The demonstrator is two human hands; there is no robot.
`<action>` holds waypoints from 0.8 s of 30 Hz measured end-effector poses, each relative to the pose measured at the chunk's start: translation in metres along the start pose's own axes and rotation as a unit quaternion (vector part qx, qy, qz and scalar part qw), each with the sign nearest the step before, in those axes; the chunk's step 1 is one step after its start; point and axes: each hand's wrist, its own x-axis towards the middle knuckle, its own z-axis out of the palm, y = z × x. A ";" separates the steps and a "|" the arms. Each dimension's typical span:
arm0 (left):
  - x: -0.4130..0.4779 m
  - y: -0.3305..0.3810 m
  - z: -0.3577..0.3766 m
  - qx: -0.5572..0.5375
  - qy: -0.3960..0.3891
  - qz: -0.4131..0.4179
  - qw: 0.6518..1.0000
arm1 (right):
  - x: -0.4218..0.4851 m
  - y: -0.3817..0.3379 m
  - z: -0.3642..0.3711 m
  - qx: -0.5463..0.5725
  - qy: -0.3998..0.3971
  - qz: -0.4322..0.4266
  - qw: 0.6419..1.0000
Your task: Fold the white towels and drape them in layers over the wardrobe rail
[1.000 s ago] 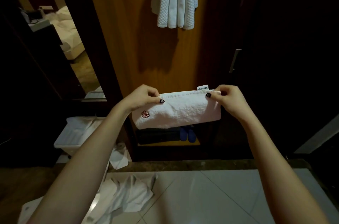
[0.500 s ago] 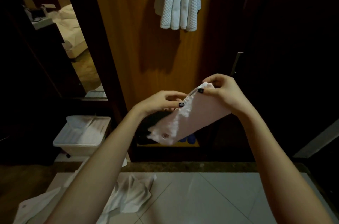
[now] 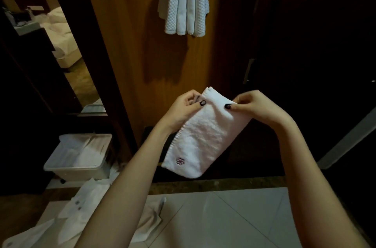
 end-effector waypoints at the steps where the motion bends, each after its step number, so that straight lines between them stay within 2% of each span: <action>1: -0.001 0.000 -0.002 -0.009 0.004 -0.003 1.000 | -0.003 0.005 0.002 0.023 0.007 0.002 1.000; 4: -0.003 0.008 -0.002 -0.004 -0.003 0.009 1.000 | -0.004 0.009 0.014 0.034 0.043 -0.025 0.998; 8: -0.002 0.020 -0.001 0.078 0.030 0.088 0.993 | 0.005 0.003 0.019 -0.002 0.081 -0.060 0.995; 10: -0.002 0.023 -0.004 0.103 0.039 0.102 0.989 | 0.008 0.001 0.018 0.014 0.079 -0.080 0.994; 14: -0.004 0.024 -0.011 0.132 0.029 0.087 0.987 | 0.007 0.000 0.016 0.073 0.071 -0.116 0.988; 19: -0.004 0.027 -0.015 0.150 -0.051 -0.010 0.987 | 0.010 0.004 0.018 0.085 0.068 -0.110 0.988; 22: -0.003 0.026 -0.013 0.148 -0.013 -0.007 0.989 | 0.006 0.003 0.012 0.108 0.041 -0.082 0.990; 24: -0.001 0.024 -0.014 0.154 0.025 0.006 0.988 | 0.000 0.003 0.004 0.084 0.013 -0.064 0.994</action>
